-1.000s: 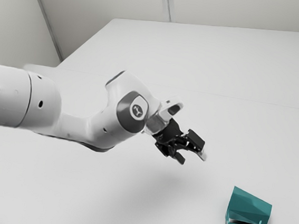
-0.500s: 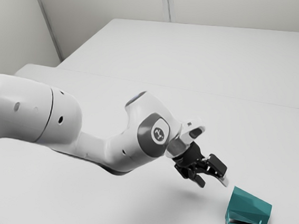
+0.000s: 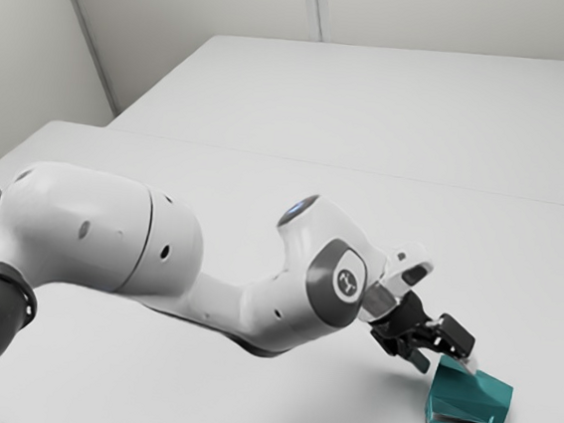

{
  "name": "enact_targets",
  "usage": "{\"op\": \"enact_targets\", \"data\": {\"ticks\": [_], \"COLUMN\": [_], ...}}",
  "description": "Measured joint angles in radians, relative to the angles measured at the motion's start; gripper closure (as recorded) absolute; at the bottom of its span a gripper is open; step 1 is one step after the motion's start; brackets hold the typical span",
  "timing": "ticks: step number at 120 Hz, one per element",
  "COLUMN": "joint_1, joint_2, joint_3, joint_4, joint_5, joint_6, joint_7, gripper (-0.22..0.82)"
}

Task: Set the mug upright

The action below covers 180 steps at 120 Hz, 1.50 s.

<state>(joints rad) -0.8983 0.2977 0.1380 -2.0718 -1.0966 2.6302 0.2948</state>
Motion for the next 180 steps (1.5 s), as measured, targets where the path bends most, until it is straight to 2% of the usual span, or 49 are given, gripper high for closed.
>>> {"op": "enact_targets", "data": {"ticks": [28,63,99,135,164,180], "joint_1": [-0.018,-0.039,-0.039,-0.044,-0.045,-0.045], "joint_2": [0.031,0.029,0.012,0.031,0.040,0.039], "joint_3": [0.000,-0.014,-0.019,-0.033,-0.042,-0.046], "joint_4": [0.028,0.028,0.040,0.095,0.106,0.115], "joint_5": [-0.017,-0.031,-0.023,-0.011,-0.005,0.005], "joint_6": [0.012,0.017,0.027,0.048,0.060,0.074], "joint_7": [0.003,0.005,0.009,0.010,0.007,0.003], "gripper": [0.02,0.21,0.50,0.59,0.73,0.76]}}
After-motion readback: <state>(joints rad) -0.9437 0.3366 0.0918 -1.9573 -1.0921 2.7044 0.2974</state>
